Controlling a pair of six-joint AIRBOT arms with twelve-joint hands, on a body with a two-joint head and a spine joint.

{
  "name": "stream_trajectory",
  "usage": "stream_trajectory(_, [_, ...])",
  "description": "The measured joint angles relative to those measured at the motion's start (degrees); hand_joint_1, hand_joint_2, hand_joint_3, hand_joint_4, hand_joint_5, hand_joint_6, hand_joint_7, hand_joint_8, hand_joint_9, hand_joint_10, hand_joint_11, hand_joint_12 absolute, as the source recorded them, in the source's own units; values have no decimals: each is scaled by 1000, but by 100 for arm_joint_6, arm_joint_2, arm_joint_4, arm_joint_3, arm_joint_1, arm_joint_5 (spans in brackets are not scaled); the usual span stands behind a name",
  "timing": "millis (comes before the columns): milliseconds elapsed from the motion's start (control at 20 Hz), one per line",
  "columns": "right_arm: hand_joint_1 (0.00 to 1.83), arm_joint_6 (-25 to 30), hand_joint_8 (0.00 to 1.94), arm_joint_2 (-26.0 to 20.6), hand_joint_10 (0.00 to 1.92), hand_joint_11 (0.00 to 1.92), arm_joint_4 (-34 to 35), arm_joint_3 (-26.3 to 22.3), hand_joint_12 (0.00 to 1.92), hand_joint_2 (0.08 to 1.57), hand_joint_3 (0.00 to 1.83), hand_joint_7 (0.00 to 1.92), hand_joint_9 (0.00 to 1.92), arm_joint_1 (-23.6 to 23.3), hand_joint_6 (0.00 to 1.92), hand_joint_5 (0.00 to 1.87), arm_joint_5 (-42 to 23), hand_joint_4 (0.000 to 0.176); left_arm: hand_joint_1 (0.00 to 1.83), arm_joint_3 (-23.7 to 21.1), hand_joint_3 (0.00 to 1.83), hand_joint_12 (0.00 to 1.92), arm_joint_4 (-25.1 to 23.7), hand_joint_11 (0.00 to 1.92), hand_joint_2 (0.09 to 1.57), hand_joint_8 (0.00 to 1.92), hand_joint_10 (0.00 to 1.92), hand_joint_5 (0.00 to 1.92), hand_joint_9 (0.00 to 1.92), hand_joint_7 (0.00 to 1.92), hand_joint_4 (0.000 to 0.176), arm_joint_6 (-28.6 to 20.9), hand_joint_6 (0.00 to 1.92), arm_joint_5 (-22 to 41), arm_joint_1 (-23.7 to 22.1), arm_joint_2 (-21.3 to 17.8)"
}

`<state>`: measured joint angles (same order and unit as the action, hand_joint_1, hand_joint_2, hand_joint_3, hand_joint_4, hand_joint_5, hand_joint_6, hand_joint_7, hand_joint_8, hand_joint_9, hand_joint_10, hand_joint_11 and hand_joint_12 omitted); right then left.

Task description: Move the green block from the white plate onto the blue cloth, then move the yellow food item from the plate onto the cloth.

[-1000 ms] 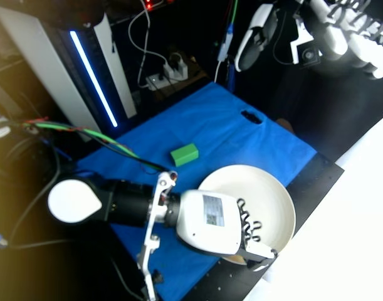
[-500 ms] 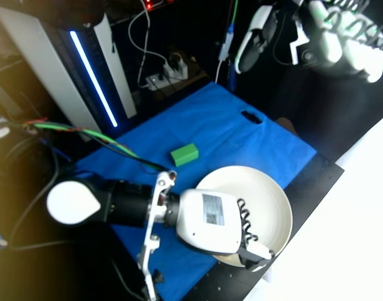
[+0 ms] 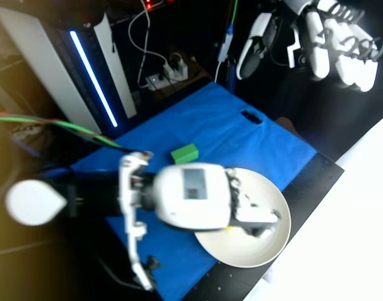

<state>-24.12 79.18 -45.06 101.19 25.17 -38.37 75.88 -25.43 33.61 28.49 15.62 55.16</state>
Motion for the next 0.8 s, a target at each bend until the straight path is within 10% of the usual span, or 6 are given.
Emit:
stream_trajectory(100, [1154, 2, 197, -354, 220, 186, -13, -400, 1437, 1026, 0, 994, 801, 0, 590, 1204, -162, 0, 609, 0, 1, 703, 192, 0, 913, 1, 3, 117, 231, 223, 91, 66, 1, 55, 118, -42])
stream_trajectory(200, [1150, 0, 117, -601, 223, 180, -68, -643, 1519, 1024, 0, 994, 780, 2, 595, 1203, -225, 0, 614, 0, 0, 671, 258, 0, 906, 6, 6, 132, 248, 252, 89, 96, 3, 35, 166, -42])
stream_trajectory(250, [1163, -2, 473, -717, 1182, 135, -92, -780, 1800, 1024, 1, 867, 428, 2, 595, 1202, -243, 0, 616, 0, 0, 568, 271, 0, 864, 5, 1, 138, 244, 283, 100, 98, 2, 37, 188, -46])
stream_trajectory(350, [1185, -4, 1006, -883, 1552, 146, -306, -1012, 1897, 1030, 1, 684, 345, 2, 616, 1186, -258, 0, 629, 0, 0, 559, 306, 0, 872, 3, 0, 141, 231, 284, 97, 96, 2, 59, 197, -46])
stream_trajectory(650, [1174, 2, 667, -1075, 1366, 802, -1032, -1626, 1857, 1046, 1, 1057, 938, 2, 731, 1121, -494, 0, 621, 0, 0, 772, 415, 0, 868, 0, 2, 147, 307, 323, 124, 131, 3, 131, 315, -46])
stream_trajectory(800, [1097, 7, 448, -1088, 1268, 709, -1139, -1735, 1776, 985, 0, 1100, 906, 59, 39, 997, -553, 0, 708, 0, 1, 939, 448, 0, 904, 3, 8, 174, 344, 348, 140, 131, 5, 111, 348, -44])
